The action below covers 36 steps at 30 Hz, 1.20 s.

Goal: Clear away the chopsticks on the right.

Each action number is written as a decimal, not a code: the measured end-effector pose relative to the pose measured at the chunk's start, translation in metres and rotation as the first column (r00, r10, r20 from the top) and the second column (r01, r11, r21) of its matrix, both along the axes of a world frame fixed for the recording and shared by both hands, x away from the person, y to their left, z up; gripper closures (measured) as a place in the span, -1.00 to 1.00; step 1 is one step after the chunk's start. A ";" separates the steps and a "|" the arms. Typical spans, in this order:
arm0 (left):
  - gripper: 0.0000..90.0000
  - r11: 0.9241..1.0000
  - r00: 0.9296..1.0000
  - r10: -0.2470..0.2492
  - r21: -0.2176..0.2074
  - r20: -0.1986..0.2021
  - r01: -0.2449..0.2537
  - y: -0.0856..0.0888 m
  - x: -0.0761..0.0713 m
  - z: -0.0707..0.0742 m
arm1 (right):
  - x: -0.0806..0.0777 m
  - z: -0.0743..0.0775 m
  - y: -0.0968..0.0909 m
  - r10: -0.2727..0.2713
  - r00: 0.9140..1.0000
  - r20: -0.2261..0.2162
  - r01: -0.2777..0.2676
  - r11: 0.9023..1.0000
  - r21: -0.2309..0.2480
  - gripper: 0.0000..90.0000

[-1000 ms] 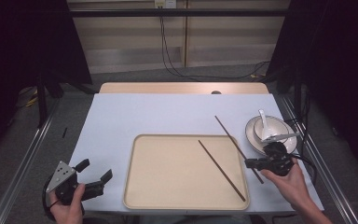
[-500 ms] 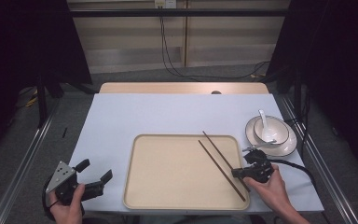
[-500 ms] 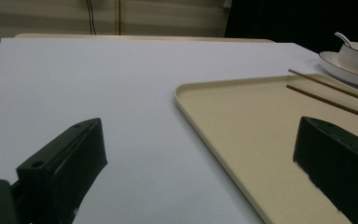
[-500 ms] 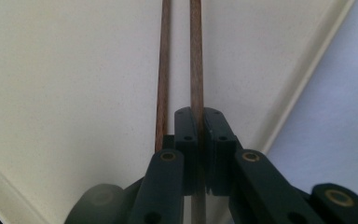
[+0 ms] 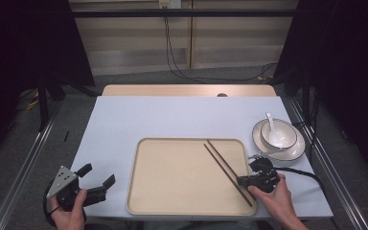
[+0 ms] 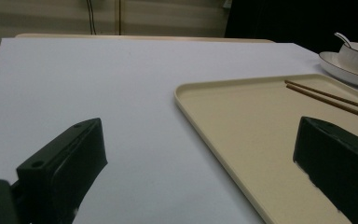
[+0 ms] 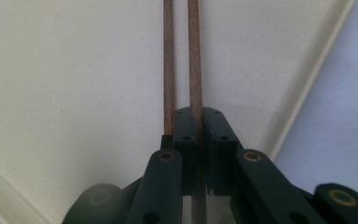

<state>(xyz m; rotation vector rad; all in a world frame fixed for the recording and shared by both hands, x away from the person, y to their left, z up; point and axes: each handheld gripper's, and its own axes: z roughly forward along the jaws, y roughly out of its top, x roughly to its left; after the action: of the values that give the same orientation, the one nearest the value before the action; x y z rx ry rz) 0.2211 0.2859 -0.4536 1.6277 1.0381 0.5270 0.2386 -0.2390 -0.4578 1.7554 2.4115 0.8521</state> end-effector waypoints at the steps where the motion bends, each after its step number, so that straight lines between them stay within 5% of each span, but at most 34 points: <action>1: -0.95 1.000 1.000 0.000 0.000 0.000 0.000 0.000 0.000 0.000 | 0.000 -0.001 0.001 0.007 1.000 0.001 -0.007 1.000 0.012 0.88; 10: -0.95 1.000 1.000 0.006 0.003 -0.002 -0.006 0.000 0.000 0.000 | -0.002 0.000 0.003 -0.004 1.000 0.025 0.004 1.000 -0.008 0.76; 12: -0.95 1.000 1.000 0.007 0.003 0.000 -0.007 0.000 0.000 0.000 | -0.001 0.000 0.001 0.008 0.999 0.047 -0.008 1.000 0.001 0.55; 19: -0.95 1.000 1.000 0.003 -0.008 0.002 -0.003 0.000 -0.001 0.000 | -0.007 0.007 -0.005 0.038 0.992 0.119 -0.043 0.998 0.040 0.26; 24: -0.95 1.000 1.000 0.018 -0.018 0.010 -0.018 -0.001 -0.001 -0.001 | -0.011 0.017 -0.018 0.063 0.969 0.240 -0.074 0.996 0.038 -0.05; 31: -0.95 0.998 1.000 0.020 -0.065 0.015 -0.019 -0.002 -0.002 0.000 | -0.026 0.034 -0.046 0.059 0.899 0.435 -0.083 0.996 0.037 -0.39; 33: -0.95 0.998 1.000 0.020 -0.067 0.013 -0.019 -0.002 -0.002 0.000 | -0.031 0.035 -0.056 0.047 0.893 0.448 -0.077 0.996 0.049 -0.49; 36: -0.95 0.997 1.000 0.025 -0.074 0.013 -0.024 -0.002 -0.002 0.000 | -0.039 0.028 -0.072 -0.006 0.896 0.444 -0.028 0.997 0.070 -0.75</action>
<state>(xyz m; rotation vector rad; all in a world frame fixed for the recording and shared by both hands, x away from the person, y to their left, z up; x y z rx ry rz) 0.2193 0.2836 -0.4539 1.5465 1.0565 0.5096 0.1999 -0.3112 -0.4295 1.3721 2.1116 1.2057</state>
